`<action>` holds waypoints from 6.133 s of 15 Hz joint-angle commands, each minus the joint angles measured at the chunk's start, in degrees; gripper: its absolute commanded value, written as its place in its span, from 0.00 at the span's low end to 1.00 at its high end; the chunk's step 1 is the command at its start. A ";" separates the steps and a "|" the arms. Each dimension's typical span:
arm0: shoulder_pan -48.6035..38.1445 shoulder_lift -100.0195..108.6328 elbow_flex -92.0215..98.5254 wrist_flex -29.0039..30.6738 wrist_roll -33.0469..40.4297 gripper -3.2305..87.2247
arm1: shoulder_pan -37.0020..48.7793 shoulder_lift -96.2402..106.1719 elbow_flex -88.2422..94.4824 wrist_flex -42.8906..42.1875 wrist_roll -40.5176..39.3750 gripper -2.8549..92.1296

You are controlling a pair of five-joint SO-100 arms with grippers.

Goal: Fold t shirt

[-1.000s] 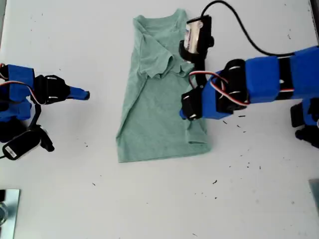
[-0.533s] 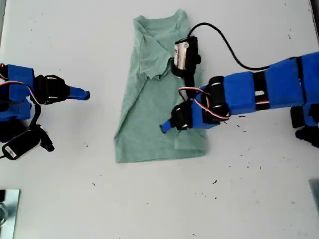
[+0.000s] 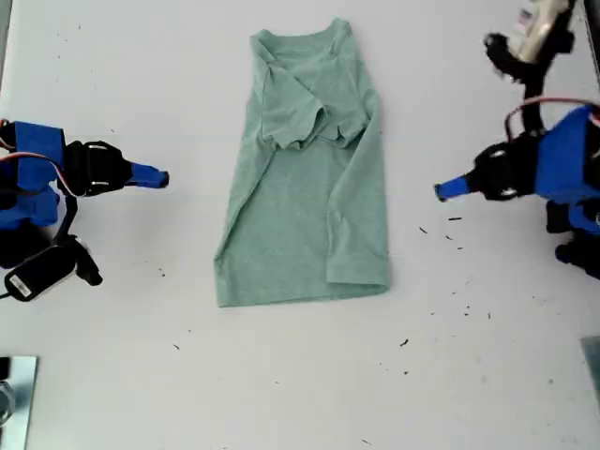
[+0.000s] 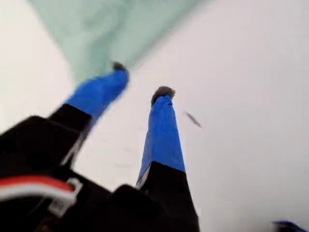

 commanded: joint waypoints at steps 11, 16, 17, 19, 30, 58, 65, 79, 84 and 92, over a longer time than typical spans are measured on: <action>19.51 -74.44 -84.81 31.90 1.41 0.03 | 3.16 30.23 27.25 2.02 0.09 0.05; 16.79 -76.99 -88.42 33.66 7.12 0.42 | 2.81 30.32 27.25 2.11 0.53 0.05; 16.00 -77.08 -86.48 33.05 7.47 0.42 | 2.81 30.32 27.25 2.11 0.53 0.05; 14.94 -78.66 -78.13 26.10 8.26 0.40 | 2.64 30.32 27.25 2.11 0.62 0.05; 12.22 -78.84 -76.11 23.64 6.94 0.36 | 2.20 30.32 27.33 2.29 1.23 0.05; 11.16 -79.28 -81.21 25.05 -0.62 0.03 | 2.02 30.32 27.33 2.37 1.49 0.05; 14.06 -130.25 -134.12 19.16 2.46 0.25 | 2.20 30.41 27.33 2.37 1.41 0.05; 26.02 -87.89 -125.86 16.44 8.17 0.07 | 2.55 30.41 27.33 2.37 1.32 0.05; 25.66 -95.62 -105.29 20.65 -1.67 0.08 | 2.02 30.41 27.33 2.46 1.41 0.05; 11.07 9.93 2.46 6.06 -9.32 0.03 | 2.02 30.41 27.33 2.55 1.76 0.05</action>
